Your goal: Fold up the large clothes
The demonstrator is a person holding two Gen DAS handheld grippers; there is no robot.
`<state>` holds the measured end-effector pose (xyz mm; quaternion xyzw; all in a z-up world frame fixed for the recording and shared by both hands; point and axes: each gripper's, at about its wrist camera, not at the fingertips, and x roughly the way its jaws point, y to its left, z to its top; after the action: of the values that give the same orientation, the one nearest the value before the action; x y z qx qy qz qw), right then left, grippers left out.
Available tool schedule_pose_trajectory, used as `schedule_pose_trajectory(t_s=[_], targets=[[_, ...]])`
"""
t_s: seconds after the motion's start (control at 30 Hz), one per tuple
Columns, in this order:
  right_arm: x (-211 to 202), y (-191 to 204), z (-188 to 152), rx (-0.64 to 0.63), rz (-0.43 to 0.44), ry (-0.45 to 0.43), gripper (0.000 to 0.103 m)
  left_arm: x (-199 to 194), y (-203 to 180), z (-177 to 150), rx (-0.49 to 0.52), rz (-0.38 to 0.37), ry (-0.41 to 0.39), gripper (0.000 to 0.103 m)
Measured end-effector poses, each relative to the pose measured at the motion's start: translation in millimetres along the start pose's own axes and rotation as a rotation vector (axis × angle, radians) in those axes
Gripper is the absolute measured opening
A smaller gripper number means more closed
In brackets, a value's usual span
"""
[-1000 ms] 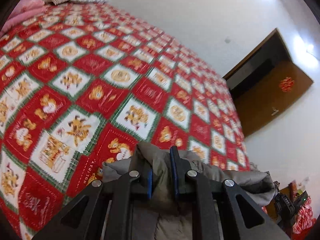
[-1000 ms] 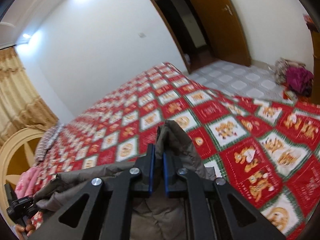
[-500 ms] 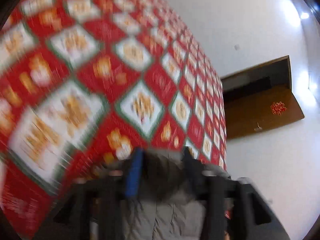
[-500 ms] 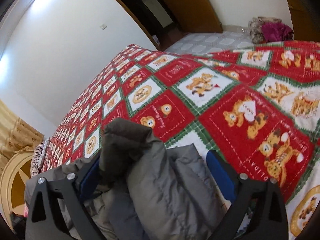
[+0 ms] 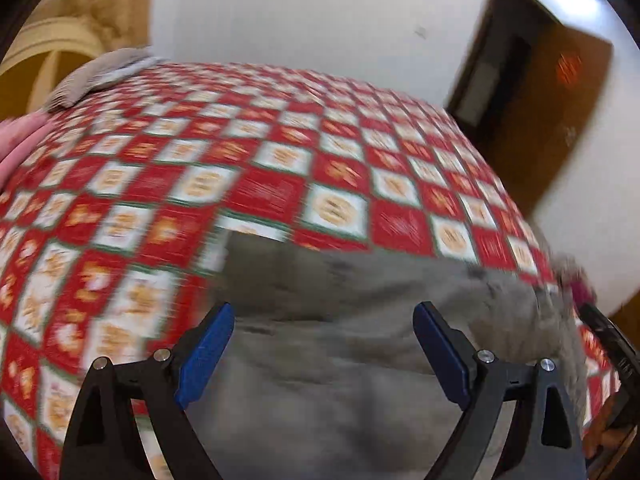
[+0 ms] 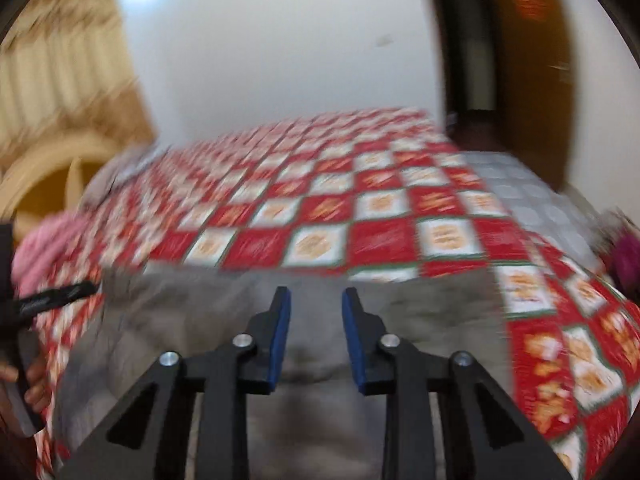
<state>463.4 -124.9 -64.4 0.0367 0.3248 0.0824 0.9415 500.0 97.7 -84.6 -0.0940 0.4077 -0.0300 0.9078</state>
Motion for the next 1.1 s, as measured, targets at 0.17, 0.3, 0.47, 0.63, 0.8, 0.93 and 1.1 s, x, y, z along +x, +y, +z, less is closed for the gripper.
schedule_pose_trajectory(t_s=[0.17,0.3,0.47,0.63,0.8,0.93,1.1], targets=[[62,11,-9,-0.053,0.001,0.087,0.023,44,-38,6,0.104,0.043,0.028,0.091],[90,0,-20,-0.034,-0.007,0.115,0.023,69,-22,9,0.091,0.109,0.016,0.091],[98,-7,-27,0.014,0.018,0.109,0.023,94,3,5,-0.052,0.011,0.046,0.091],[111,-6,-30,0.016,0.031,0.127,0.022,104,3,-2,-0.045,0.025,-0.003,0.093],[123,-12,-31,0.046,0.044,0.151,0.019,114,1,-4,-0.040,0.059,-0.028,0.094],[126,-13,-31,0.050,0.042,0.164,0.018,122,0,-4,-0.033,0.089,-0.024,0.095],[107,-27,-26,0.119,0.057,0.100,0.017,121,2,-6,-0.032,0.094,-0.037,0.095]])
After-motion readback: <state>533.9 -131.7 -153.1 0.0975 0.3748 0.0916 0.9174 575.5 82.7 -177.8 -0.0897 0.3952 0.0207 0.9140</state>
